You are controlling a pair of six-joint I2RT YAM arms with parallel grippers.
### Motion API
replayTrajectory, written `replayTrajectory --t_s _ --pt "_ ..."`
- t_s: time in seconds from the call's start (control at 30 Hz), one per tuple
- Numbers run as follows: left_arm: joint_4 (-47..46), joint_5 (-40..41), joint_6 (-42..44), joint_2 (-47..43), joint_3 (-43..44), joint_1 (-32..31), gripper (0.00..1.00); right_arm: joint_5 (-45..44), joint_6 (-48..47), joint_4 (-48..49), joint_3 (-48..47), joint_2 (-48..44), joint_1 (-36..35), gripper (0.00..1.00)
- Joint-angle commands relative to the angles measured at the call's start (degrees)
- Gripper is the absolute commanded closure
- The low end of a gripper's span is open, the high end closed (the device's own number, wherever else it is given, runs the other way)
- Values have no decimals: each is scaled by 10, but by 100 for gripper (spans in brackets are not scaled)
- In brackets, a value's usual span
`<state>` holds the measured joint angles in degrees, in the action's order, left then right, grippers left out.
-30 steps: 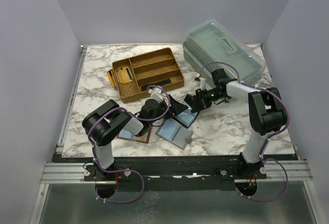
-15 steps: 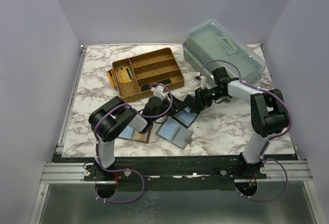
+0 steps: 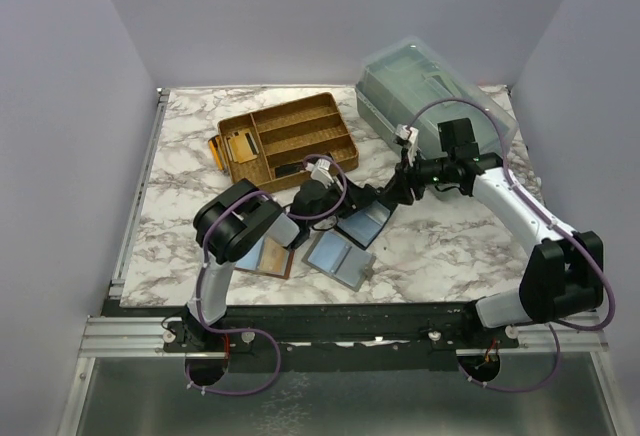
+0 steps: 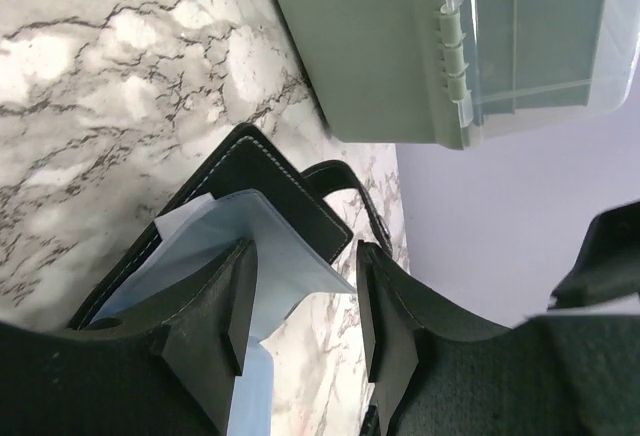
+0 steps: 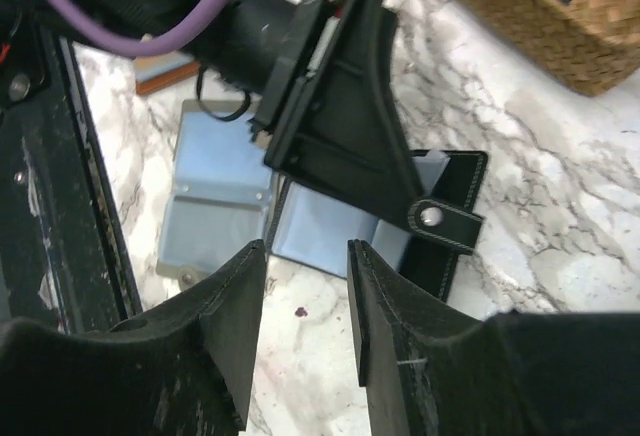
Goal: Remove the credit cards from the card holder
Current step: Pick up the card holder from the center of the board.
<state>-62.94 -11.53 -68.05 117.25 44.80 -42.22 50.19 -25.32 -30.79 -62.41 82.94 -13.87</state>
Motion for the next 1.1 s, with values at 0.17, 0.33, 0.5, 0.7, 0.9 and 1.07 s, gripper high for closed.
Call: replayTrajectory --t_s 0.17,0.33,0.5,0.7,0.9,1.07 --pt "35 10 -13 17 21 4 49 1 -147 75 122 -19 -37 57" --pt "37 18 -18 10 12 10 48 -41 -187 160 179 -16 -77 43" --pt "38 18 -20 8 14 13 47 -68 -235 177 176 20 -92 27" --pt "45 32 0 -30 -4 23 46 -75 -139 156 113 82 -92 33" --pt "127 97 80 -143 -43 25 41 -67 -67 124 86 102 -92 32" --pt "189 124 134 -235 -93 24 40 -66 4 55 30 161 -92 30"
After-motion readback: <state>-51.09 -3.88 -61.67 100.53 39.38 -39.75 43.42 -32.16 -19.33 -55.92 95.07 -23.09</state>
